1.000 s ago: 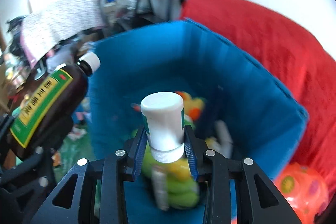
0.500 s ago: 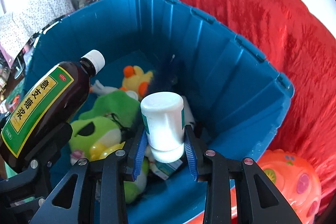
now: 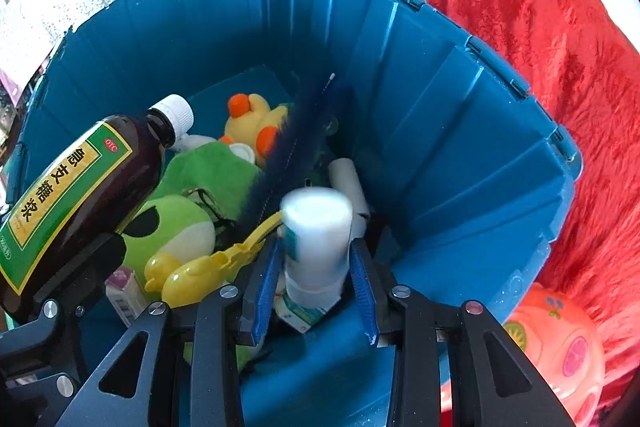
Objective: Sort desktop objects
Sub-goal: 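Carry the syrup bottle and white bottle into the blue bin and release, then return both tools from the bin to the table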
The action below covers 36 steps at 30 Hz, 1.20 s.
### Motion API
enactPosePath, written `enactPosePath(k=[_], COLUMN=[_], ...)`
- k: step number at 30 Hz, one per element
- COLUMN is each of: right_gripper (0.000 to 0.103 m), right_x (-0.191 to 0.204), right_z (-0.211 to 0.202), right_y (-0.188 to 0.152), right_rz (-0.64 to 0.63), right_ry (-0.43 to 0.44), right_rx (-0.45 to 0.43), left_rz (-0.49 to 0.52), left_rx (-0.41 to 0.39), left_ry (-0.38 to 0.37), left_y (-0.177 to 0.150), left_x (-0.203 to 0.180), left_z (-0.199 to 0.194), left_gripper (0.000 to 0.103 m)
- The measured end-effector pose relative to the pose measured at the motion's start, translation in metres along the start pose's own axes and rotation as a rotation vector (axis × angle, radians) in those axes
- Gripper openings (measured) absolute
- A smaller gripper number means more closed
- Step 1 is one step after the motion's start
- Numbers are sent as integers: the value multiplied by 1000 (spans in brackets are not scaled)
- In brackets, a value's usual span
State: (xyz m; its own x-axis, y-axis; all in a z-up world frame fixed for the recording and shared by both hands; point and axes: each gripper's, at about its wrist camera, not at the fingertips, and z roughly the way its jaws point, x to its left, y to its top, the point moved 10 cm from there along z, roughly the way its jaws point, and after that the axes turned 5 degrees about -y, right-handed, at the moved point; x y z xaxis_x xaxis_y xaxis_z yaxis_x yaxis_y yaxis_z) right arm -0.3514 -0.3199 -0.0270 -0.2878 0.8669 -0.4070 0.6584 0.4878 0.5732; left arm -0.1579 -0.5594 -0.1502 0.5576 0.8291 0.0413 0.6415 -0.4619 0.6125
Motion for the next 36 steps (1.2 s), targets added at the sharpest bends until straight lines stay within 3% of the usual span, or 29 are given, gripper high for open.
enactPosePath(k=[4,6,8,13,17,21,26,36], right_gripper=[41,51,67,79,97,102,102,102], right_x=[0,-3,-4,-13,-15,-3,17,118], right_z=[-6,-8,-11,-19,-26,-35,-53,-89], right_y=[-3,0,1,2,1,0,0,16], right_rz=[28,45,59,109,143,137,143,114], right_ry=[-29,-38,-41,-69,-66,-60,-72,-92], right_rx=[2,2,-4,-2,-6,-18,-44,-105], left_rz=[-3,-6,-4,21,13,-17,-72,-226], left_rx=[5,6,8,-18,-36,-69,-110,-162], left_ry=[-5,-17,-33,-6,1,18,68,188], left_y=[-3,-2,-1,1,-4,-14,-30,-81], left_x=[1,1,-2,-3,3,19,51,145], left_z=[-3,-7,-12,-24,-36,-58,-90,-150], left_gripper=[51,51,51,54,54,54,54,54])
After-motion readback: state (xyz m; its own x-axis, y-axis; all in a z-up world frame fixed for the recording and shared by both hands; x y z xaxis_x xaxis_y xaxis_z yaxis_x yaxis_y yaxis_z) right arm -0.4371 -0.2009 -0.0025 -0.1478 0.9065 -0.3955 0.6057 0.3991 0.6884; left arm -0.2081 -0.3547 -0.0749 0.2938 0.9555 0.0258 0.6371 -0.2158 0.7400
